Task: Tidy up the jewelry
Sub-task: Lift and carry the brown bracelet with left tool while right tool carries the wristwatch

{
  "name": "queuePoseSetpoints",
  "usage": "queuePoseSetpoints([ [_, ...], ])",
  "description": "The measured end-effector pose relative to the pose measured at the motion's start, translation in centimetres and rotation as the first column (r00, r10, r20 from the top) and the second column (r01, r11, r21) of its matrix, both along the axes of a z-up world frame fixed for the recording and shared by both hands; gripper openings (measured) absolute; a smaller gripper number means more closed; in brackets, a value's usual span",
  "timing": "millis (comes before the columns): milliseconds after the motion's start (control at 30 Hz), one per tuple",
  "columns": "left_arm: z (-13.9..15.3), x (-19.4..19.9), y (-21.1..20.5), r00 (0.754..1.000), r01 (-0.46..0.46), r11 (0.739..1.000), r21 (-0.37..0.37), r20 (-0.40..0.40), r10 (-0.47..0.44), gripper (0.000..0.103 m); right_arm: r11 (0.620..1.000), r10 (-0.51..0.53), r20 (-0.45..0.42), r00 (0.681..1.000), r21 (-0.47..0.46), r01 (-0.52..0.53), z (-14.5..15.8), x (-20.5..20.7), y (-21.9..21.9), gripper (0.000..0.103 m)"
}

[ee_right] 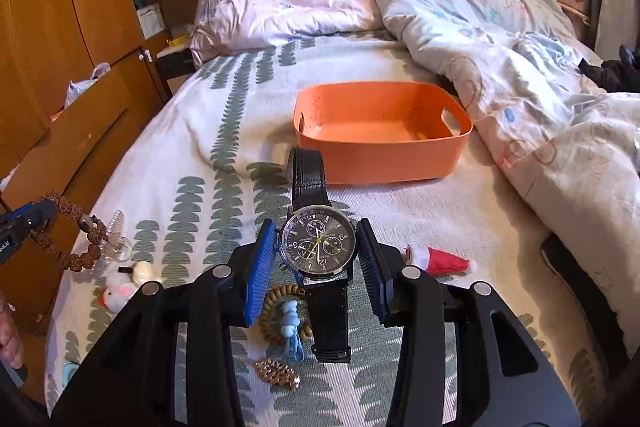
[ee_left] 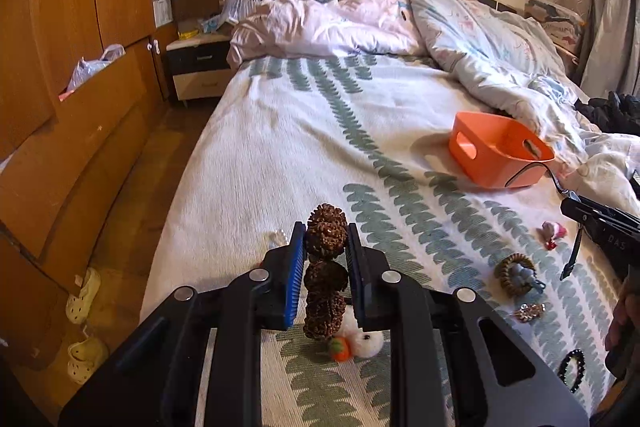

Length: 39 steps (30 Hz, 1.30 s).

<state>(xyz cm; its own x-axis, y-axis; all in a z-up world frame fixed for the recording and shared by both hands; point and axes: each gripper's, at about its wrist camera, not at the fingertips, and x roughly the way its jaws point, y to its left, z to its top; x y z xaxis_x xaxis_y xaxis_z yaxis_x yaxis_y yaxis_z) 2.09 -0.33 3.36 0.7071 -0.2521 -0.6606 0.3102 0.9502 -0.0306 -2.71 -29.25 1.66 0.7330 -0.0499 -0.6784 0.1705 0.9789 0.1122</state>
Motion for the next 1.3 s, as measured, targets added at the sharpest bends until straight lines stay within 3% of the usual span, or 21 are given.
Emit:
queuePoseSetpoints([
  [367,3.7,-4.4,1.4,0.998,0.010,0.999,-0.040,0.058,-0.008,0.021,1.000,0.005,0.042,0.999,-0.020,-0.004,3.0,-4.3,0.8,0.042],
  [600,4.8,-8.1,3.1,0.998,0.014,0.997,-0.076,0.054,-0.010,0.021,0.999,0.005,0.042,0.999,-0.039,-0.003,3.9,-8.3,1.6,0.042],
  [900,3.4,-12.0,3.3,0.999,0.039,0.998,-0.045,0.030,-0.038,0.021,1.000,-0.023,0.025,0.999,0.019,0.022,2.3,-14.3,2.1,0.042],
  [1300,0.6,-17.0,2.9,0.995,0.086,0.992,-0.090,-0.040,-0.089,0.021,0.996,-0.068,-0.006,0.998,0.056,0.068,-0.2,-19.4,2.2,0.042],
])
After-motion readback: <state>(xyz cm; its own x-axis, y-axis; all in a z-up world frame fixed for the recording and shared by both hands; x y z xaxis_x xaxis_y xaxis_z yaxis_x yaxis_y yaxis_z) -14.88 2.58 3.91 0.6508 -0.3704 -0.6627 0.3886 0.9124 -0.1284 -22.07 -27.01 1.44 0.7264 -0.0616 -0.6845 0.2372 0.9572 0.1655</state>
